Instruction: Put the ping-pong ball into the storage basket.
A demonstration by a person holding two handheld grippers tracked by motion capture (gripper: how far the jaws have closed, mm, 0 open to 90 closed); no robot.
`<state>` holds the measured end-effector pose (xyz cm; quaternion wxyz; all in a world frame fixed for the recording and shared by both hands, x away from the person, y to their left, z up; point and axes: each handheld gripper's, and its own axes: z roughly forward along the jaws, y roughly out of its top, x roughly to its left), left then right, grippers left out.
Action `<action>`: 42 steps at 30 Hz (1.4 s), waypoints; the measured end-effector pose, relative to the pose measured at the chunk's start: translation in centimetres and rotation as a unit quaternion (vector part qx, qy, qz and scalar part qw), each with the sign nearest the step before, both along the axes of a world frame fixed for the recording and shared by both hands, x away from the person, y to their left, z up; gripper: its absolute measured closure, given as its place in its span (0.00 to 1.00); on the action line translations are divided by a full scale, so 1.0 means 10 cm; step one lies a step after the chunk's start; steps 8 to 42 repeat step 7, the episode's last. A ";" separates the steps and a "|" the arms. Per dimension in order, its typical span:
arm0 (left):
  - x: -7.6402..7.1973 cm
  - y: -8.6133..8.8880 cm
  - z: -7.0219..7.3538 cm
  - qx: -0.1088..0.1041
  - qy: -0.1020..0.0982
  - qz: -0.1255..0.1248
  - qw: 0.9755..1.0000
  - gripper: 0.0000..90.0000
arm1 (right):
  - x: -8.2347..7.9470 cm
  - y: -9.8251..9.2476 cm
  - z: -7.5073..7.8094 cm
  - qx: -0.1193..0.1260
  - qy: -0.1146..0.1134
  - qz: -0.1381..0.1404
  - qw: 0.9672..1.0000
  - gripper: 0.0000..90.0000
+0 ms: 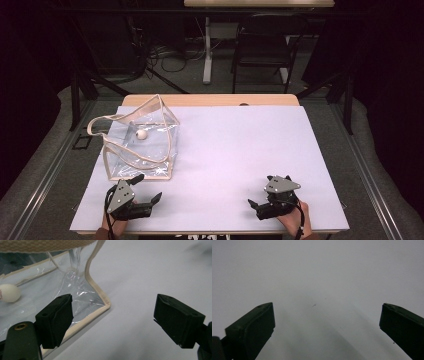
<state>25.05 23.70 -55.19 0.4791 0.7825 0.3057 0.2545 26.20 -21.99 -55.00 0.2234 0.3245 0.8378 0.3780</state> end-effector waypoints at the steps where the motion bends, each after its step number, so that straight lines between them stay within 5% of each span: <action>1: 0.00 0.00 0.00 0.001 0.000 -0.001 1.000 0.18 | 0.00 0.00 0.00 0.000 0.001 0.000 1.000 0.00; 42: 0.02 -0.01 -0.01 0.003 0.004 -0.002 1.000 0.18 | 0.00 -0.03 0.00 0.008 -0.002 0.000 1.000 0.00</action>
